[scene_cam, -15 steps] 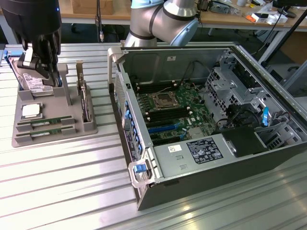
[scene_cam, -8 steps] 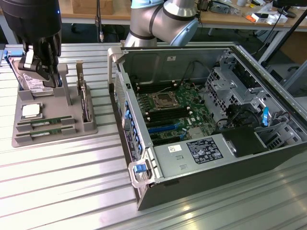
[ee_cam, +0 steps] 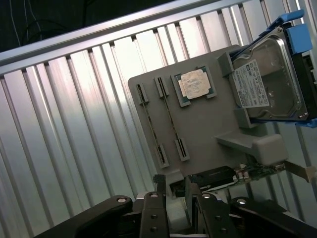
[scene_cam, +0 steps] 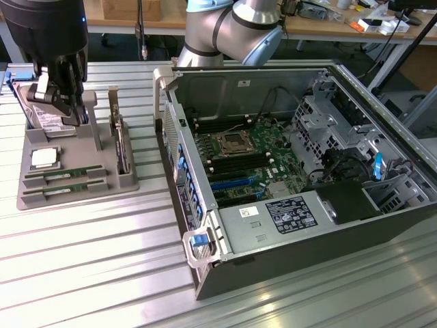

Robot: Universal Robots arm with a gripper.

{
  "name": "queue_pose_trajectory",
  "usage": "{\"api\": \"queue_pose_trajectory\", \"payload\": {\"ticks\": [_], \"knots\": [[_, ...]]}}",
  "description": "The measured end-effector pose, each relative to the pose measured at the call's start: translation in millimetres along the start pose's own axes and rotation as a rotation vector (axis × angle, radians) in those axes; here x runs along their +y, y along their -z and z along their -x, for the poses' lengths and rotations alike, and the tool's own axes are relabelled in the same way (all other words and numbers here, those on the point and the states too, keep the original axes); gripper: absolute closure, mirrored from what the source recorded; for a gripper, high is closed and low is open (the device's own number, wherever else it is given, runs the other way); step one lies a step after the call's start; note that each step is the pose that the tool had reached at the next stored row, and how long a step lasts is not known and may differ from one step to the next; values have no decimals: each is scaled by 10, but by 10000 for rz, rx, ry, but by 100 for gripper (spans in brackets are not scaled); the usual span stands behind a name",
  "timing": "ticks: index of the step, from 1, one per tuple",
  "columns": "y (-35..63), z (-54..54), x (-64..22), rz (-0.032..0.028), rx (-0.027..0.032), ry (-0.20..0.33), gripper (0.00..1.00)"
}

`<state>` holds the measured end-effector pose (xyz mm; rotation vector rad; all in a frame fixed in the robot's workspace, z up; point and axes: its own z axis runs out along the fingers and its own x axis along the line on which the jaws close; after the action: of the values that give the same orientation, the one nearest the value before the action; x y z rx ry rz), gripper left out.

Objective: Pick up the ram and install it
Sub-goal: 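Pick up the ram and move it above insertion slot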

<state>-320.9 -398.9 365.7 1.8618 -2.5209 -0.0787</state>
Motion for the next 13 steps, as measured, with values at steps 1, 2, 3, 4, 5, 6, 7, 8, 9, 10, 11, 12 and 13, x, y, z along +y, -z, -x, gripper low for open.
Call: {"api": "queue_pose_trajectory", "payload": {"ticks": [1,2,3,4,5,6,7,8,9,10,11,12,13], "knots": [[-3,0,0,0,0,0,70],[-7,0,0,0,0,0,70],[-9,0,0,0,0,0,70],[-15,0,-1,0,0,0,70],[-23,-1,-1,-1,-1,-1,70],[-30,-1,-1,0,0,0,70],[-37,-1,-2,0,0,0,70],[-44,-1,-2,0,0,0,70],[-51,-1,-2,-1,-1,0,70],[-56,-1,-2,0,0,0,70],[-62,-2,-3,0,0,0,70],[-66,-2,-3,0,0,0,70],[-69,-2,-3,0,0,0,70]]}}
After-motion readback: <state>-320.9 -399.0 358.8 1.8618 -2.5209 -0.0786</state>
